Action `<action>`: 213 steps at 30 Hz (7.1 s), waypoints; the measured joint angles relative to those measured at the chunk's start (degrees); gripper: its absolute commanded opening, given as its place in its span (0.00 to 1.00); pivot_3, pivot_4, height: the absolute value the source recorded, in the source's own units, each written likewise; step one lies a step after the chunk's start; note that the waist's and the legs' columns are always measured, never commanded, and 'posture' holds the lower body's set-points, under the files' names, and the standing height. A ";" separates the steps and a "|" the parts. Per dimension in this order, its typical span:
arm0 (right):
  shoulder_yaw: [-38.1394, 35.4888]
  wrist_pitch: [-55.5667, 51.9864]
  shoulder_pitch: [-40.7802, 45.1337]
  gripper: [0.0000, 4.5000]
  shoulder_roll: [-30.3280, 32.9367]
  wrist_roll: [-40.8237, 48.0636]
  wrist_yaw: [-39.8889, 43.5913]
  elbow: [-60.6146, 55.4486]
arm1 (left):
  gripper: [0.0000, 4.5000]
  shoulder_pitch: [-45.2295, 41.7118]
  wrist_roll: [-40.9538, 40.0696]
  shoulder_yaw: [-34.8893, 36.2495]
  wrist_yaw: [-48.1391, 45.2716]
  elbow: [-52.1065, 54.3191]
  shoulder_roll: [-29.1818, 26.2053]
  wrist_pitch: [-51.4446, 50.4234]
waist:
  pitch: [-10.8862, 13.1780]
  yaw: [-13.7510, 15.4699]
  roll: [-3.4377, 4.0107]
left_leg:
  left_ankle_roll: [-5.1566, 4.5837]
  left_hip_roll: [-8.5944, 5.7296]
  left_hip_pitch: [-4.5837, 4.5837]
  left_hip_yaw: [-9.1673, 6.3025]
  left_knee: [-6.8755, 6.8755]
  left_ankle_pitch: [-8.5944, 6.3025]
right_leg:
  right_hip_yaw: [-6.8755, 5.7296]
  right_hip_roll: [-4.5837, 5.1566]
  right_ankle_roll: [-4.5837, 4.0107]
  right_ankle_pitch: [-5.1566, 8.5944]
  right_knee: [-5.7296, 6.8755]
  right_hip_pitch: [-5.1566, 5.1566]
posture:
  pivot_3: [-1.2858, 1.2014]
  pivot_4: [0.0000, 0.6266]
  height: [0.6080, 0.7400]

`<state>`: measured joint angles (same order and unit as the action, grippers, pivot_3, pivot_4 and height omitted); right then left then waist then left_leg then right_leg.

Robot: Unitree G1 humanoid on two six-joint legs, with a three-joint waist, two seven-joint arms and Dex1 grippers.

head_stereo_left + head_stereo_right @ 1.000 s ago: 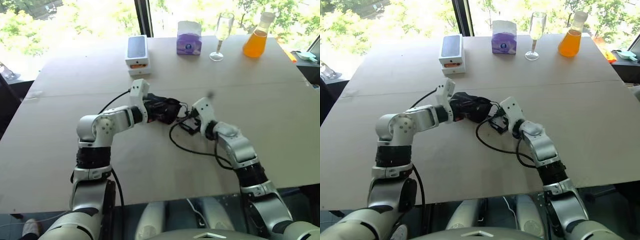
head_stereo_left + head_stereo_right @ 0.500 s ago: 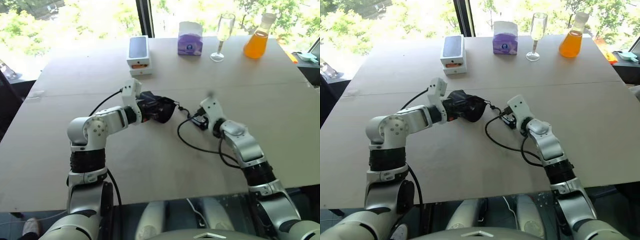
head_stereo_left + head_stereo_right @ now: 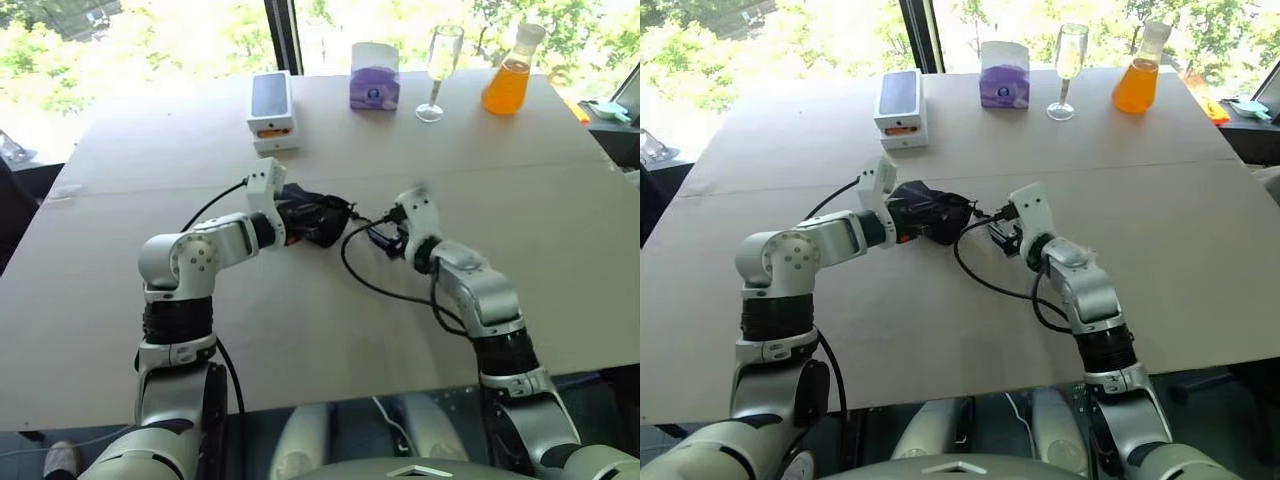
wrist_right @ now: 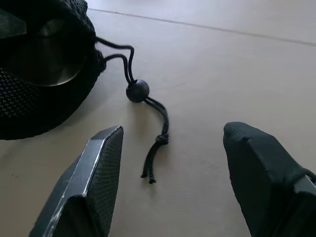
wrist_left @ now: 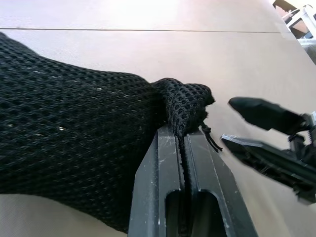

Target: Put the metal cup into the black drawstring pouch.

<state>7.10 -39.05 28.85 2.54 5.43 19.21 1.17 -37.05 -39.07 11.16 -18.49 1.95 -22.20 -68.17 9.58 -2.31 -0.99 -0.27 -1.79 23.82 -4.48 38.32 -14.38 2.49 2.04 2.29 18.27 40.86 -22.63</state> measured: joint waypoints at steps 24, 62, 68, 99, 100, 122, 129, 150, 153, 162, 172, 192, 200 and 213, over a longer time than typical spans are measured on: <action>6.29 17.44 0.91 0.01 7.11 -9.06 -0.46 11.56 | 0.00 1.54 0.66 0.06 0.24 3.04 0.51 0.22 | -0.17 0.61 -0.09 | -0.23 0.02 -1.21 -0.20 -0.17 -0.15 | -0.07 -0.01 -0.15 -0.09 -0.17 1.20 | 0.52 0.24 1.00; -1.25 12.60 11.41 0.00 30.23 -10.81 11.90 -19.87 | 0.47 -3.96 1.06 -9.62 -19.18 9.53 -0.75 19.23 | 0.02 1.46 0.07 | 0.01 0.06 0.05 -0.39 -0.23 0.00 | -0.21 -0.06 -0.15 -0.09 -0.90 0.45 | 0.52 0.24 1.00; -1.31 11.88 16.25 0.00 30.80 -9.73 13.32 -20.74 | 0.47 -12.06 2.27 -9.91 -19.31 2.99 2.98 22.83 | 0.02 1.30 0.07 | 0.00 0.06 0.04 -0.35 -0.23 0.00 | -0.21 -0.08 -0.15 -0.09 -0.87 0.43 | 0.52 0.24 1.00; -0.14 9.91 20.02 0.00 28.20 -9.31 14.18 -22.28 | 0.03 -20.18 7.79 -10.56 -22.47 -11.28 9.70 31.49 | 0.02 1.24 0.07 | 0.00 0.05 0.04 -0.32 -0.20 0.00 | -0.26 -0.08 -0.15 -0.09 -0.84 0.40 | 0.52 0.24 1.00; -0.14 9.61 20.02 0.00 28.13 -9.28 14.18 -22.63 | 0.03 -20.18 7.79 -10.56 -22.51 -11.29 9.89 31.49 | 0.02 1.24 0.07 | 0.00 0.05 0.04 -0.33 -0.20 0.00 | -0.26 -0.08 -0.15 -0.09 -0.84 0.40 | 0.52 0.24 1.00; -8.25 18.16 19.10 0.00 37.82 -10.09 4.96 -0.11 | 0.03 -9.81 11.48 -17.90 -27.47 -8.93 3.35 30.17 | 0.02 1.24 0.08 | -0.01 0.05 0.03 -0.24 -0.19 0.00 | -0.19 -0.08 -0.15 -0.09 -0.78 0.39 | 0.52 0.24 1.00; -18.20 21.98 14.40 0.00 44.12 -11.79 -2.51 9.15 | 0.03 -3.26 15.49 -20.59 -28.09 -10.83 -2.28 26.95 | 0.04 1.30 0.28 | -0.04 0.07 0.03 -0.17 -0.21 -0.01 | -0.18 -0.10 -0.15 -0.09 -0.76 0.37 | 0.52 0.24 1.00; -10.80 8.80 -13.35 0.81 25.97 5.35 7.99 -19.78 | 0.62 0.80 5.81 -3.62 -25.98 -9.72 -4.34 13.75 | 0.03 0.03 0.28 | -0.07 0.09 -0.07 -0.17 0.08 -0.02 | -0.14 -0.12 -0.15 -0.08 -0.16 0.33 | 0.52 0.24 1.00; -9.99 7.75 -16.73 0.98 25.42 8.44 9.77 -24.19 | 0.62 7.02 3.23 -0.35 -25.89 -5.87 -7.32 10.10 | 0.03 -0.04 0.28 | -0.07 0.07 -0.09 -0.13 0.09 -0.02 | -0.10 -0.07 -0.15 -0.09 -0.20 0.33 | 0.52 0.24 1.00; -10.24 7.47 -26.59 0.98 26.62 14.00 13.61 -32.74 | 0.62 29.13 7.26 8.89 -23.44 8.78 -9.23 29.95 | 0.01 1.02 0.26 | -0.27 0.08 -0.12 -0.26 0.04 -0.15 | -0.03 0.07 -0.16 -0.09 -0.31 0.42 | 0.52 0.24 1.00; -19.80 12.26 -37.94 0.98 32.60 18.34 20.84 -34.34 | 0.62 46.01 5.40 15.42 -23.81 21.09 -9.63 36.53 | 0.00 1.68 0.26 | -0.35 0.09 -0.26 -0.29 0.02 -0.20 | -0.09 0.05 -0.17 -0.08 -0.32 0.60 | 0.52 0.24 1.00; -22.72 14.35 -40.74 1.00 35.09 21.54 23.37 -35.40 | 1.00 50.12 4.13 14.74 -22.17 24.71 -11.95 37.84 | 0.01 1.64 0.28 | -0.49 0.24 -1.05 -0.22 -0.26 -0.30 | -0.13 -0.02 -0.19 -0.07 -1.00 1.55 | 0.52 0.24 1.00; -21.56 15.54 -41.69 1.00 34.56 21.35 22.85 -35.41 | 1.00 52.48 4.16 13.34 -21.35 24.48 -11.41 38.78 | 0.01 1.62 0.28 | -0.50 0.25 -1.05 -0.21 -0.34 -0.32 | -0.11 -0.01 -0.19 -0.07 -1.05 1.53 | 0.52 0.24 1.00; -21.76 19.27 -45.29 1.00 34.90 22.39 25.56 -36.69 | 1.00 62.66 3.61 15.33 -22.38 29.10 -9.50 41.77 | 0.00 1.77 0.27 | -0.51 0.27 -1.05 -0.20 -0.41 -0.33 | -0.11 0.03 -0.20 -0.06 -1.13 1.54 | 0.52 0.24 1.00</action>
<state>-14.66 -19.78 -16.44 37.44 27.82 44.77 -35.52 25.61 -35.46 26.48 -40.87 31.05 -31.70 -26.39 9.58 -0.54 -0.72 -0.78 -1.51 22.78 -4.68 37.91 -14.71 2.38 2.07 2.09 18.21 39.73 -21.10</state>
